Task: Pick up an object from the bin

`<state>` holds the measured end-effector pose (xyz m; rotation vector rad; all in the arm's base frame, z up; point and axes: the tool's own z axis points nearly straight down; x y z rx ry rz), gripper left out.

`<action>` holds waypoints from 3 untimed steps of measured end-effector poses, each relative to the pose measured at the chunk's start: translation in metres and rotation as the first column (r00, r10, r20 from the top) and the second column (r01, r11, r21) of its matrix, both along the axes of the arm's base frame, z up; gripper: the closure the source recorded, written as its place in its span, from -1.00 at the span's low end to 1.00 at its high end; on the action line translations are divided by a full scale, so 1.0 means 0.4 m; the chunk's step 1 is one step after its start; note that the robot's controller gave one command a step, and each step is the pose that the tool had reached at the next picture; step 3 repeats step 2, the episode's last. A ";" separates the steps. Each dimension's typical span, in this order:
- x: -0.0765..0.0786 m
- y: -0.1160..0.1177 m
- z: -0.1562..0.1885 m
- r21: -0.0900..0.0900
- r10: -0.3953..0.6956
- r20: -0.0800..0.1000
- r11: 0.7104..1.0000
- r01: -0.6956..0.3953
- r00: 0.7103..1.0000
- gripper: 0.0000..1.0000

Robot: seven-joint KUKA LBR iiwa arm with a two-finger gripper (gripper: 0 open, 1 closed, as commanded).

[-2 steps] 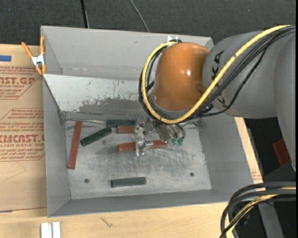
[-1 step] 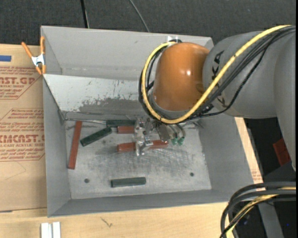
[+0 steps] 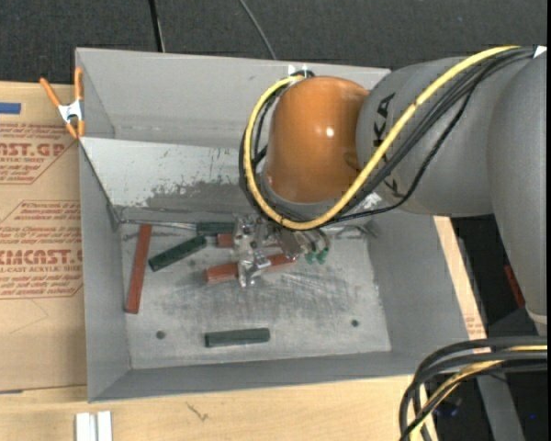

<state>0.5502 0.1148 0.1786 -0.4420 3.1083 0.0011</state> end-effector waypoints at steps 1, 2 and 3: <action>0.000 0.000 0.000 0.000 0.000 0.000 1.000 0.000 1.000 1.00; 0.006 0.005 0.060 -0.001 0.012 -0.002 1.000 -0.012 1.000 1.00; 0.006 0.005 0.060 -0.001 0.012 -0.002 1.000 -0.012 1.000 1.00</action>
Offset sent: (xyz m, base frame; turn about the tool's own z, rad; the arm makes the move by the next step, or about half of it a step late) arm 0.0033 0.0023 0.0340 -0.0178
